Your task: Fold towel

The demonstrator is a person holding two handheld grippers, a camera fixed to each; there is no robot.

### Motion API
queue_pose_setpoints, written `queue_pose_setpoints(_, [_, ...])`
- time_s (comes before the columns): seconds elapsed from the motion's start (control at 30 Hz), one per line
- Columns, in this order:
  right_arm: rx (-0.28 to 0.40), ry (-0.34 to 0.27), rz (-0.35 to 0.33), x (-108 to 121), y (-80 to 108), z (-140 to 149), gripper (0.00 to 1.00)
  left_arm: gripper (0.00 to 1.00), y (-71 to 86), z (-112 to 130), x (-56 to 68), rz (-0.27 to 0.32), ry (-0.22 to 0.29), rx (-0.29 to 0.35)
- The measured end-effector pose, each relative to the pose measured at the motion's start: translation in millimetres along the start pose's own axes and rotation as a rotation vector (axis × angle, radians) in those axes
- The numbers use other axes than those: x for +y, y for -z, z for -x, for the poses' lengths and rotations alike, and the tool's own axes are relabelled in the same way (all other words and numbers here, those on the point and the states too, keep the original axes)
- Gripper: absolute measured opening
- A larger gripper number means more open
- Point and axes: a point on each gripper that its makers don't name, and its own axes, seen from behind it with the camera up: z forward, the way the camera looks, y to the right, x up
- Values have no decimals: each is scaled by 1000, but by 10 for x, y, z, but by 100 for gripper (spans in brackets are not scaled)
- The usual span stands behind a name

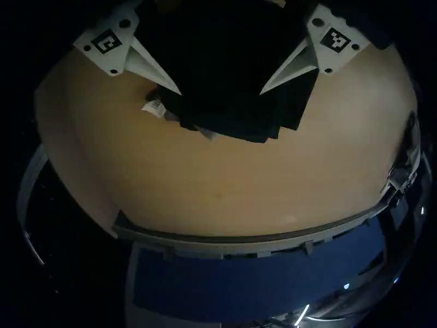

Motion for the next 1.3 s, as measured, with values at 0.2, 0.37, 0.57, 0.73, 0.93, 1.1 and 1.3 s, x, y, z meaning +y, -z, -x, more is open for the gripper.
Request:
queue_pose_setpoints(0.2, [21,4,-6,-26,90,-67,90,97,2,-3,31,5,-1,0])
queue_pose_setpoints(0.37, [81,8,-12,-110,369,-195,90,97,-3,-49,61,12,-1,7])
queue_pose_setpoints(0.57, [124,29,2,-192,645,-157,90,97,-10,-65,99,22,3,11])
queue_pose_setpoints(0.73, [125,44,15,-229,713,-17,90,97,0,-62,122,26,-1,12])
queue_pose_setpoints(0.93, [97,32,4,-310,667,235,90,97,8,-44,122,26,2,11])
queue_pose_setpoints(1.1, [59,36,3,-328,600,460,90,97,17,-36,112,23,1,11])
queue_pose_setpoints(1.3, [21,57,-1,-321,514,672,91,97,25,-23,86,18,2,11])
